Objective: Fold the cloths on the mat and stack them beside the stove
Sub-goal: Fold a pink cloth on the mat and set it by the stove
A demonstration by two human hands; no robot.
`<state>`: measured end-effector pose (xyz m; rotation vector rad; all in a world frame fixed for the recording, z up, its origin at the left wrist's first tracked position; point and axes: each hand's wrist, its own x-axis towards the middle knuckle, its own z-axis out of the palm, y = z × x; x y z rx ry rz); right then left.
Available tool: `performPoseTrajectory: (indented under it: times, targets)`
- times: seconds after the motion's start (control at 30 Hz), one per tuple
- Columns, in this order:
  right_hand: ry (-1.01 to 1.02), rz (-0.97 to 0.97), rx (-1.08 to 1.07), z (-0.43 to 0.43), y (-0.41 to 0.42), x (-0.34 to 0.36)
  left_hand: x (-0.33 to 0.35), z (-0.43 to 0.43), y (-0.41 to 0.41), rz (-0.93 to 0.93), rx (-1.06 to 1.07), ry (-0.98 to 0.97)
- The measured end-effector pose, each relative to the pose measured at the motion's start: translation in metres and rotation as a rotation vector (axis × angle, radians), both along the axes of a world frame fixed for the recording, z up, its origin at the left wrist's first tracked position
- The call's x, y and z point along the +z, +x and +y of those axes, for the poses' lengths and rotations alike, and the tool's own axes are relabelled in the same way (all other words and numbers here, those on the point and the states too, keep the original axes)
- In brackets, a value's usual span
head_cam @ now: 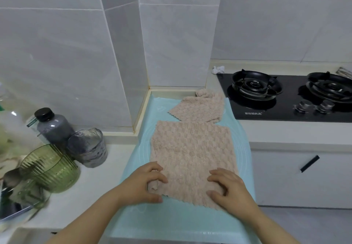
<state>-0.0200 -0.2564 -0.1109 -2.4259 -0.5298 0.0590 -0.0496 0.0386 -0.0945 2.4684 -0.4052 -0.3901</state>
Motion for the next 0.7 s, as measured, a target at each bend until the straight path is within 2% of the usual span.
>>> performPoseTrajectory:
  times: [0.1,0.17,0.37,0.53,0.6,0.7]
  targets:
    - [-0.201,0.046,0.097,-0.002,-0.005,0.006,-0.003,0.005,0.000,-0.023,-0.008,-0.034]
    - [-0.255,0.062,0.117,-0.001,-0.008,0.009,-0.004,0.004,0.000,-0.064,0.008,-0.055]
    - [-0.275,0.008,0.038,0.000,-0.024,0.003,-0.016,-0.008,-0.010,-0.239,0.124,-0.091]
    - [-0.332,-0.011,0.053,0.004,-0.024,0.008,-0.025,-0.016,-0.022,-0.505,0.213,-0.017]
    - [-0.360,-0.068,0.095,0.002,-0.024,0.011,-0.026,-0.016,-0.024,-0.557,0.218,0.032]
    - [-0.348,-0.302,0.126,-0.003,-0.029,0.013,-0.025,-0.015,-0.025,-0.587,0.190,0.126]
